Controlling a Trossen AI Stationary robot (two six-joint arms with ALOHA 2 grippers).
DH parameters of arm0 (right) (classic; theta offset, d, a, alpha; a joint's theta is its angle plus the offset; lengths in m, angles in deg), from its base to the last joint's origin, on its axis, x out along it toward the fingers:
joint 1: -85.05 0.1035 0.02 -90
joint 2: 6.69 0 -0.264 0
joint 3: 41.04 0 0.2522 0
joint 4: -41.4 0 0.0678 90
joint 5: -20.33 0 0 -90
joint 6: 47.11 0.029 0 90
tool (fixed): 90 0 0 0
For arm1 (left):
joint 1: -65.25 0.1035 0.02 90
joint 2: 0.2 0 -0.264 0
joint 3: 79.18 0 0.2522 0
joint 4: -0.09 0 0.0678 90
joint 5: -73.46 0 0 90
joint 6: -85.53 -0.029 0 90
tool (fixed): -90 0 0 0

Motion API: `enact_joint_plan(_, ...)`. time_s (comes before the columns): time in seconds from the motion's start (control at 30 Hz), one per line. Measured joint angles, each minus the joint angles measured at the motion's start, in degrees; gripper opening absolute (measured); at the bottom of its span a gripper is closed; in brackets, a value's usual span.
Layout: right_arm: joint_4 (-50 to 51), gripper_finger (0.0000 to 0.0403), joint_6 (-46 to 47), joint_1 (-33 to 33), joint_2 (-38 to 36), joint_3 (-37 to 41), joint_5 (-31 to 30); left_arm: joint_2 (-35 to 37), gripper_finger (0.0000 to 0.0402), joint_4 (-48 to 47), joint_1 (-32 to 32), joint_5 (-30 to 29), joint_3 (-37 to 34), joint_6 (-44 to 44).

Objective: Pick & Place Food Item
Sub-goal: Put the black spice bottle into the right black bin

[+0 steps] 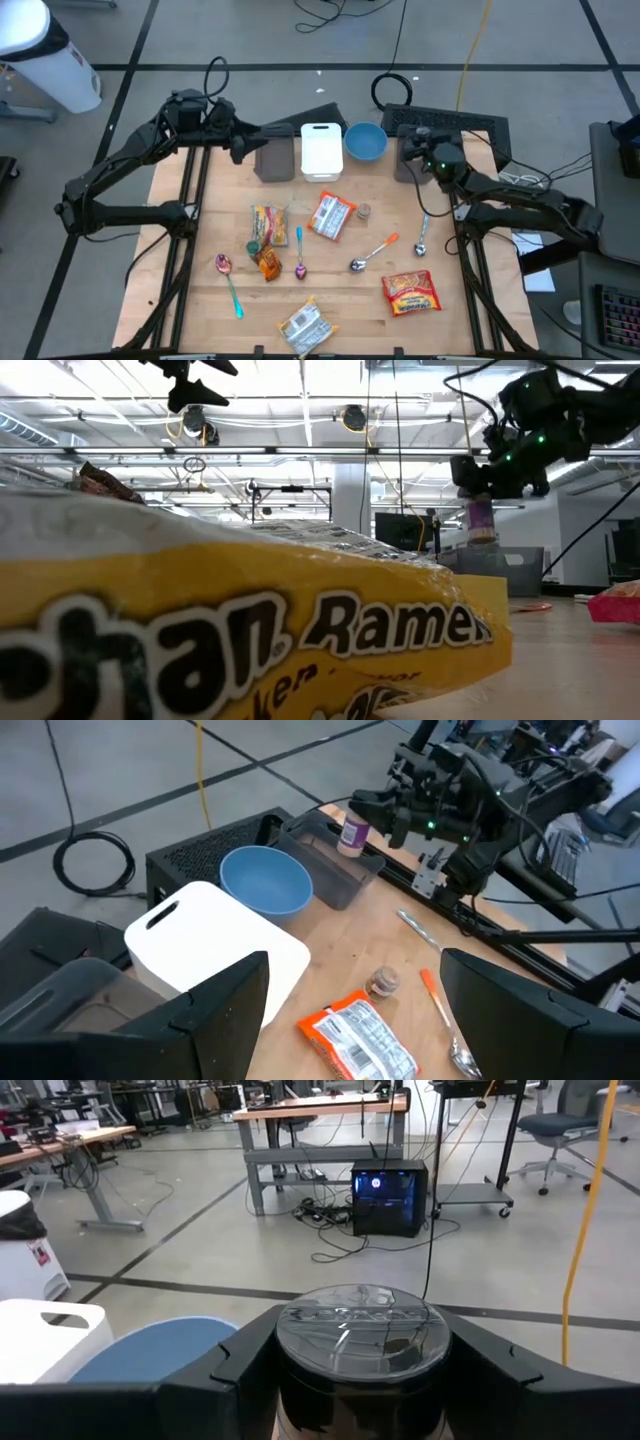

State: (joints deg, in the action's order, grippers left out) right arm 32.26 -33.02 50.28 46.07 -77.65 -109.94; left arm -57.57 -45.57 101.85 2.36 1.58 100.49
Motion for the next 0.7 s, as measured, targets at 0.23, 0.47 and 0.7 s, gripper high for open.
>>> enact_joint_plan(0.23,-9.17,0.0201,-3.50,-0.01,7.40,1.64,0.02,0.00,0.0298,0.51,-0.02,-3.40,0.00,0.57)
enact_joint_plan(0.47,-15.77,0.0201,-6.27,-2.60,15.39,1.64,0.25,-1.14,0.0298,0.88,0.00,-4.44,0.00,1.15)
enact_joint_plan(0.7,-22.11,0.0201,-5.98,-7.91,20.88,1.64,5.97,-4.14,0.0298,0.79,-0.02,-3.08,-0.02,2.00)
